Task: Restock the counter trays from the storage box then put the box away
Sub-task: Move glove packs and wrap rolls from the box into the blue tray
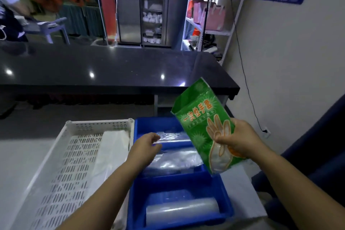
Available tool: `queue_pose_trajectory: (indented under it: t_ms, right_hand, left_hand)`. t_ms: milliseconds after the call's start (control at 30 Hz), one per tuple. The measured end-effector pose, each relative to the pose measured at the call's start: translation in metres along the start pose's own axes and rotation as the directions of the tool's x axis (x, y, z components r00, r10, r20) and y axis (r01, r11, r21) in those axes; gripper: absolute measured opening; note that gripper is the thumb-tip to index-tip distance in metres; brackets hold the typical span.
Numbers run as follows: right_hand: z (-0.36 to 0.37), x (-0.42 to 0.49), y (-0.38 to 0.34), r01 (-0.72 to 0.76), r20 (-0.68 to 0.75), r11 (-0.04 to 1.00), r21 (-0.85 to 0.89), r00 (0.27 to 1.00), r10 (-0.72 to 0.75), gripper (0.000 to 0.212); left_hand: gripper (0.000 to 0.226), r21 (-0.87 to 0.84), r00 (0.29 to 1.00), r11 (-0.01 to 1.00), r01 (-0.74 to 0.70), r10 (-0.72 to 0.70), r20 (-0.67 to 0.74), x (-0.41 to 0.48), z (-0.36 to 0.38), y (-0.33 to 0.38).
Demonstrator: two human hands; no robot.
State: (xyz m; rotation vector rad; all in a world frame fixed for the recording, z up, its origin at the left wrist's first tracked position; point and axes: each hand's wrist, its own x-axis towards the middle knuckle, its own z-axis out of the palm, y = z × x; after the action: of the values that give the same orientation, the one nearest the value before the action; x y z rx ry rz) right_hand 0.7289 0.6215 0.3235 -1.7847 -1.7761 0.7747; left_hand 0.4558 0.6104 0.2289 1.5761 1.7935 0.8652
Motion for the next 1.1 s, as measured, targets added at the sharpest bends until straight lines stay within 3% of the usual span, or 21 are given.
queue_pose_trajectory:
  t_ms: [167,233,333,433,533,833,967,1100]
  right_hand:
    - [-0.007,0.048,-0.012,0.007,-0.063,0.969,-0.247,0.998,-0.023,0.029]
    - [-0.007,0.060,-0.016,0.003,-0.089,0.934,-0.357,0.995,-0.037,0.028]
    - [-0.006,0.075,-0.020,0.024,-0.094,0.870,-0.492,0.992,-0.080,0.026]
    - [-0.004,0.085,-0.021,0.054,-0.070,0.816,-0.575,0.991,-0.115,0.027]
    - [-0.002,0.096,-0.017,0.065,-0.058,0.800,-0.597,0.990,-0.125,0.028]
    - [0.010,0.127,-0.010,0.226,0.059,0.745,-0.628,0.968,-0.245,0.032]
    - [0.008,0.139,-0.010,0.315,0.113,0.708,-0.631,0.941,-0.318,0.032]
    - [0.003,0.145,-0.014,0.366,0.142,0.692,-0.622,0.922,-0.360,0.032]
  left_hand:
    - [0.037,0.302,0.962,0.932,-0.200,0.129,0.240,0.069,0.017,-0.008]
    - [0.041,0.360,0.932,0.902,-0.240,0.110,0.346,0.094,0.025,-0.013]
    - [0.066,0.415,0.858,0.859,-0.299,0.051,0.511,0.119,0.041,-0.017]
    - [0.090,0.481,0.837,0.820,-0.311,-0.003,0.547,0.126,0.055,-0.020]
    - [0.098,0.560,0.857,0.766,-0.317,-0.022,0.515,0.128,0.063,-0.020]
    - [0.077,0.430,0.819,0.892,-0.142,-0.137,0.557,0.125,0.062,-0.014]
    - [0.048,0.453,0.809,0.884,-0.112,-0.184,0.559,0.122,0.058,-0.009]
    - [0.033,0.413,0.845,0.904,-0.110,-0.134,0.518,0.115,0.047,0.002]
